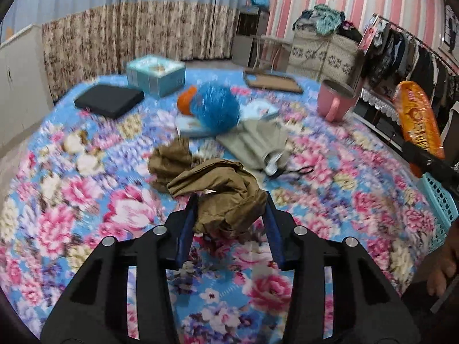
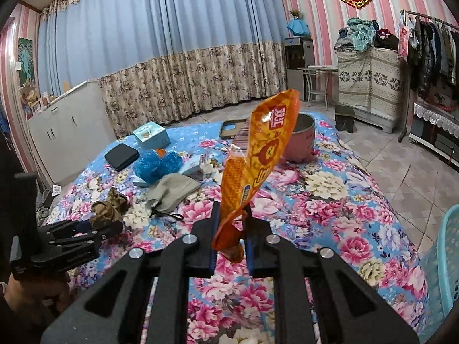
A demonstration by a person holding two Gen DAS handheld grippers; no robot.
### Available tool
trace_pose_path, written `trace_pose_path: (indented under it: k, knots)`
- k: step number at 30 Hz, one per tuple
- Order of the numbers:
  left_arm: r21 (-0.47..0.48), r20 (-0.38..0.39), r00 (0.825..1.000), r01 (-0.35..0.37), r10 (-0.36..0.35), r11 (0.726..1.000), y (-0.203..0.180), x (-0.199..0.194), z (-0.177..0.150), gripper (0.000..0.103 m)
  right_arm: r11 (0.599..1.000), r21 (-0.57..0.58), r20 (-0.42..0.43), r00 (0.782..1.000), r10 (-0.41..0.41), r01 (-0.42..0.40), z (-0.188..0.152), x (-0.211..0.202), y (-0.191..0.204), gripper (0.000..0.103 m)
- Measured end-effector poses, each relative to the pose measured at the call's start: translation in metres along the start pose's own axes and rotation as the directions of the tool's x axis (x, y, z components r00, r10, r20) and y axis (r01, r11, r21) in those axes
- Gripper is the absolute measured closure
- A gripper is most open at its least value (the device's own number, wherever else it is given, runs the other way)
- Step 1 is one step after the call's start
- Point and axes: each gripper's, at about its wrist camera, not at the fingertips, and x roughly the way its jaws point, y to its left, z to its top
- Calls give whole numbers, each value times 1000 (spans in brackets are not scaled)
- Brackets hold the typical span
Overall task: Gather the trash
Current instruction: 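Grasp the brown cloth with the left tool while the right tool lifts the snack bag, then carry the cloth in the left tool and bag in the right tool to the basket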
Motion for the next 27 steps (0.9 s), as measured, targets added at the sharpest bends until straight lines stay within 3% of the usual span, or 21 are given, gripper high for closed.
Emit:
trace_pose_path:
  k: [8,17,19,22,27]
  knots:
    - [24,70,998,-9,7,1000,-41,-44,17,61,998,-51,73,997,30,-26,15,-40,-3,88]
    - [59,185,982,28,-39,998,-128,-70,54,61,995,-86,69,997,-41,46,32,-102,-67,88]
    - [47,184,980,62,-69,997,-147,-70,59,61,990,-105,91,992,-84,94,37,-116,-86,88]
    - [84,170,976,122,-135,989,-185,-70,63,61,984,-45,109,980,-165,171,38,-145,-124,88]
    - [196,142,947,259,-288,946,-272,-59,66,61,941,64,126,933,-337,332,22,-202,-192,88]
